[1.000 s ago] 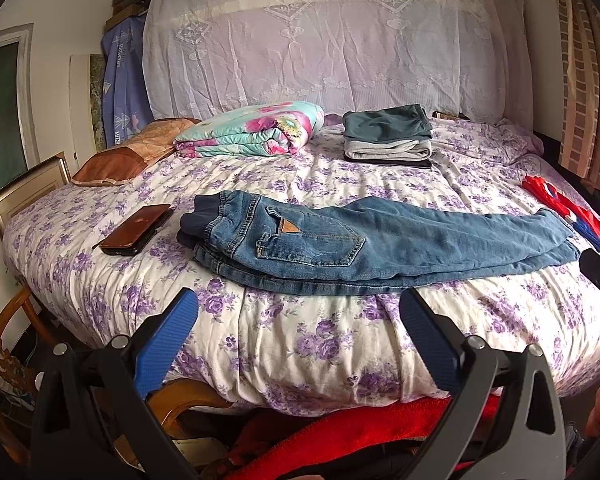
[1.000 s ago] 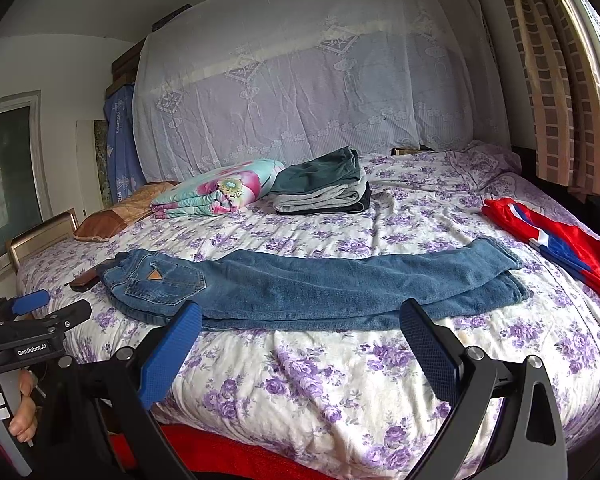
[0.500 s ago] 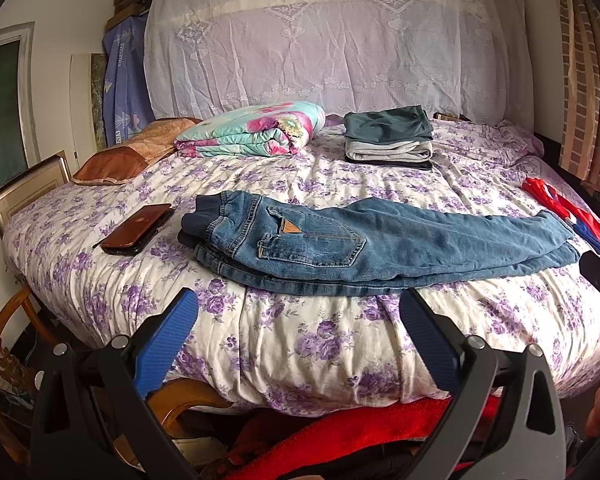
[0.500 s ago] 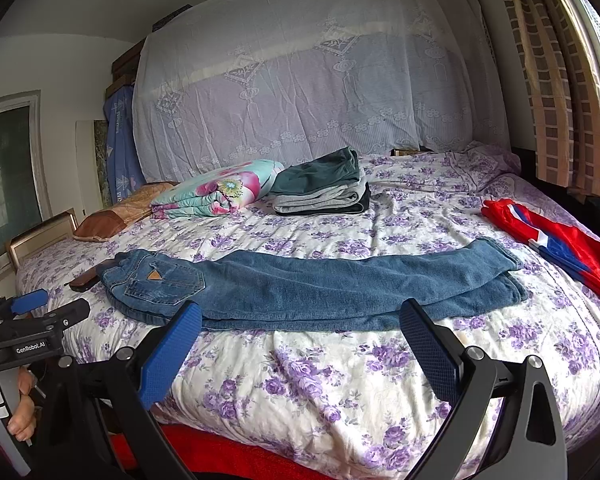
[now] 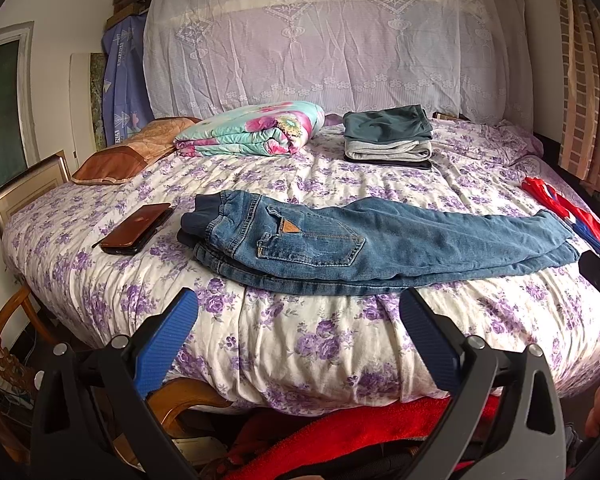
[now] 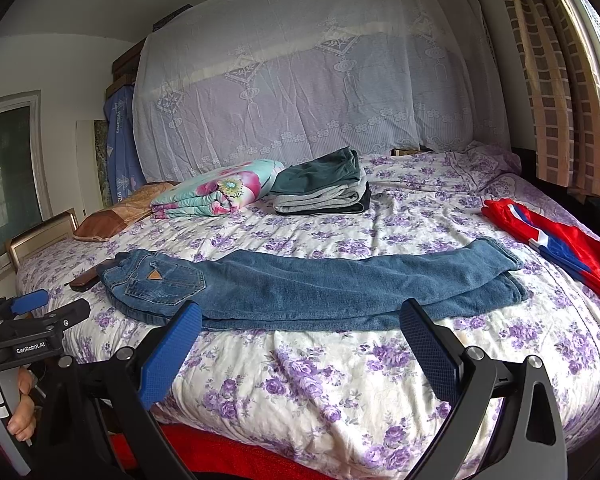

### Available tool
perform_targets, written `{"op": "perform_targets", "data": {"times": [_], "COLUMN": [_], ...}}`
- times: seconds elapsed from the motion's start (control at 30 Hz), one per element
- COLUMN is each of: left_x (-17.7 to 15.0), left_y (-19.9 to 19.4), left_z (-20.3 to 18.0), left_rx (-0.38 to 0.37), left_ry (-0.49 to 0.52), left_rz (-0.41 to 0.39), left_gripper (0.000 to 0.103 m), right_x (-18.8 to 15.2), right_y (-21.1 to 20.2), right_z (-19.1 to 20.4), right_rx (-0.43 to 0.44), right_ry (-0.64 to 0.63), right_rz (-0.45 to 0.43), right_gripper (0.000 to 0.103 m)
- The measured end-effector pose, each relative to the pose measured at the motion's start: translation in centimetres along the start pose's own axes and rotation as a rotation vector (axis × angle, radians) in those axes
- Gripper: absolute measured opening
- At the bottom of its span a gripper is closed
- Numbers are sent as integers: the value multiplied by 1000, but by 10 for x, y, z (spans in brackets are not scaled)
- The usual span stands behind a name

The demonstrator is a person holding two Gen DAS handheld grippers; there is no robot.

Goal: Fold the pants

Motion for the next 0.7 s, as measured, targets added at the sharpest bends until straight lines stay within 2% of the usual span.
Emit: {"op": "perform_targets", "data": {"times": [0.7], "left_x": [-8], "left_y": [3], "left_z": [-7], "left_rx": [-3], "left_ry": [-2], "left_rz": [16], "left_gripper": [98], "right_x": [-1], "right_y": [2], "right_z": [-3], "right_rx": [-3], "right_ry": [7], "right_rz": [8], "right_gripper": [99]}}
Point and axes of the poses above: each gripper's, at about its wrist camera, not at the fingertips, and y roughly the way its jaws point, z to its left, x to its top, the point moved 8 cm from there along y, roughly the way its jaws point, and after that the axes turned 7 degrees about y, right-handed, at the moved point
